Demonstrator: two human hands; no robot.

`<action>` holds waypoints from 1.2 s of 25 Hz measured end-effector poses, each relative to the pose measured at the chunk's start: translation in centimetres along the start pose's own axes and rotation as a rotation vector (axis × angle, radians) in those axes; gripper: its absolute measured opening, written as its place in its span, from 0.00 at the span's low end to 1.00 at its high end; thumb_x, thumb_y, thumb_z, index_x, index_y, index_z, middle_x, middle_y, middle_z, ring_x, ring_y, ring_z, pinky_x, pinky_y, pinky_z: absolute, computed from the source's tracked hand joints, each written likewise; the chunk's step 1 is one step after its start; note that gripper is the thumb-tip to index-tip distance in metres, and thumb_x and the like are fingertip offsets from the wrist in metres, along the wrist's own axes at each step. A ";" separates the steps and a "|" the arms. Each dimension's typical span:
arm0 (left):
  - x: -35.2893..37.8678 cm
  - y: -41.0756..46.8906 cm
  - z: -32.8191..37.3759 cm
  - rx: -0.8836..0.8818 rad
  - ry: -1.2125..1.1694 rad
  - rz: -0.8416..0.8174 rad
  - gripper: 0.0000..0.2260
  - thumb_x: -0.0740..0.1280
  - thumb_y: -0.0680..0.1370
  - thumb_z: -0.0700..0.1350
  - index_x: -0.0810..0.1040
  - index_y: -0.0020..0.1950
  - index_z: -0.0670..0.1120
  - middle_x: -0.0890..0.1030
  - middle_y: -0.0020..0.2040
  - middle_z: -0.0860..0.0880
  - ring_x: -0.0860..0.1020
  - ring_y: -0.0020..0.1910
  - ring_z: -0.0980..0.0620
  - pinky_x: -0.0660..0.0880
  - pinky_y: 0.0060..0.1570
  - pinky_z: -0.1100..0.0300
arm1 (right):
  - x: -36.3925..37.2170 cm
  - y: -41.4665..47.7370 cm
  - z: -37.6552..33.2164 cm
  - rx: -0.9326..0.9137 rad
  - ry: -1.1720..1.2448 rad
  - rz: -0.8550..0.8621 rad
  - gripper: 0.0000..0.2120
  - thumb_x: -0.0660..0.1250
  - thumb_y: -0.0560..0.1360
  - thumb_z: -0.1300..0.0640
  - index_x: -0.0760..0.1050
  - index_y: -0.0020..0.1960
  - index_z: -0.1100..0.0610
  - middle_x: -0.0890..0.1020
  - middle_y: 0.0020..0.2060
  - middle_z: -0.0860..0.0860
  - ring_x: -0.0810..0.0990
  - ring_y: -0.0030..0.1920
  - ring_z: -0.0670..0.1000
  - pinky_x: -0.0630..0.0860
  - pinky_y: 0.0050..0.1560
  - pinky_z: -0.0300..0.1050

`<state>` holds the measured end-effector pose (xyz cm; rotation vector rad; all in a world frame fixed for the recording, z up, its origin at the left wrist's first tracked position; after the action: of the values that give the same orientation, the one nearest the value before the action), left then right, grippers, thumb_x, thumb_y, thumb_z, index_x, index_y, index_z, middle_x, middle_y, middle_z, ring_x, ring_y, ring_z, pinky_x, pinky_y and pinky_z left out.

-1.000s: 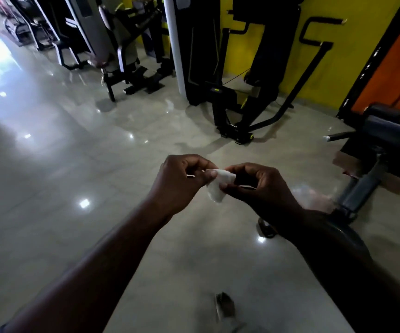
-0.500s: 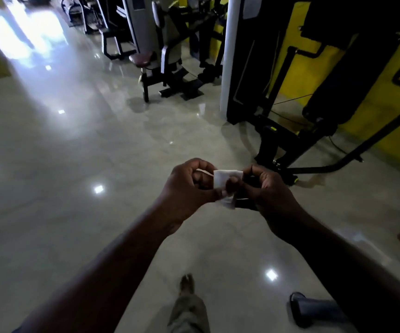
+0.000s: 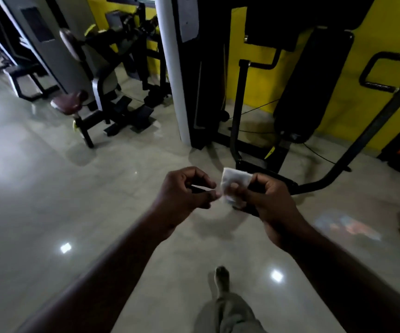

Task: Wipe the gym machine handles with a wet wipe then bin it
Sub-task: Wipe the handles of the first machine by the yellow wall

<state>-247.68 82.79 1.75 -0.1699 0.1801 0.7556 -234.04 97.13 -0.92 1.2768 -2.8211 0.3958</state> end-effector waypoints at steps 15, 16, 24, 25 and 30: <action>-11.5 57.6 9.4 0.304 0.638 0.053 0.27 0.76 0.75 0.57 0.76 0.73 0.53 0.80 0.65 0.52 0.77 0.64 0.54 0.72 0.58 0.60 | -6.5 55.1 -19.5 -0.260 0.027 0.314 0.16 0.75 0.75 0.60 0.79 0.60 0.65 0.86 0.50 0.62 0.86 0.44 0.58 0.83 0.51 0.56; -11.5 60.9 9.2 0.334 0.634 0.038 0.27 0.76 0.75 0.57 0.76 0.73 0.53 0.79 0.63 0.54 0.77 0.63 0.56 0.72 0.57 0.60 | -6.9 57.6 -20.2 -0.271 0.012 0.337 0.16 0.76 0.75 0.59 0.80 0.59 0.64 0.86 0.50 0.61 0.86 0.45 0.59 0.81 0.54 0.59; -6.0 90.4 8.8 0.363 0.528 -0.279 0.27 0.76 0.74 0.58 0.77 0.71 0.53 0.80 0.64 0.54 0.78 0.63 0.56 0.77 0.61 0.60 | -10.2 75.6 -22.7 -0.202 -0.034 0.589 0.07 0.77 0.74 0.61 0.80 0.42 0.59 0.82 0.32 0.50 0.81 0.34 0.47 0.77 0.35 0.41; -4.7 93.6 8.6 0.338 0.515 -0.297 0.27 0.76 0.74 0.59 0.78 0.70 0.54 0.81 0.64 0.51 0.79 0.62 0.54 0.78 0.62 0.54 | -11.1 77.2 -22.9 -0.210 -0.056 0.623 0.08 0.77 0.74 0.61 0.79 0.40 0.59 0.80 0.29 0.50 0.79 0.31 0.46 0.74 0.33 0.40; 3.6 107.7 6.7 0.261 0.414 -0.328 0.24 0.78 0.74 0.54 0.79 0.68 0.49 0.80 0.65 0.47 0.78 0.65 0.48 0.76 0.63 0.51 | -16.5 87.0 -23.2 -0.243 -0.150 0.680 0.12 0.80 0.72 0.57 0.78 0.41 0.62 0.82 0.38 0.65 0.81 0.38 0.58 0.76 0.41 0.53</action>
<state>-319.08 163.68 -1.97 -0.1024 0.6258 0.3574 -289.61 169.94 0.31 0.2893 -3.2298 -0.0514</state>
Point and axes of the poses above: each hand's wrist, its own y-axis towards the middle knuckle, its own x-axis out of the palm, z = x × y, the point moved 10 cm from there along y, towards the middle knuckle
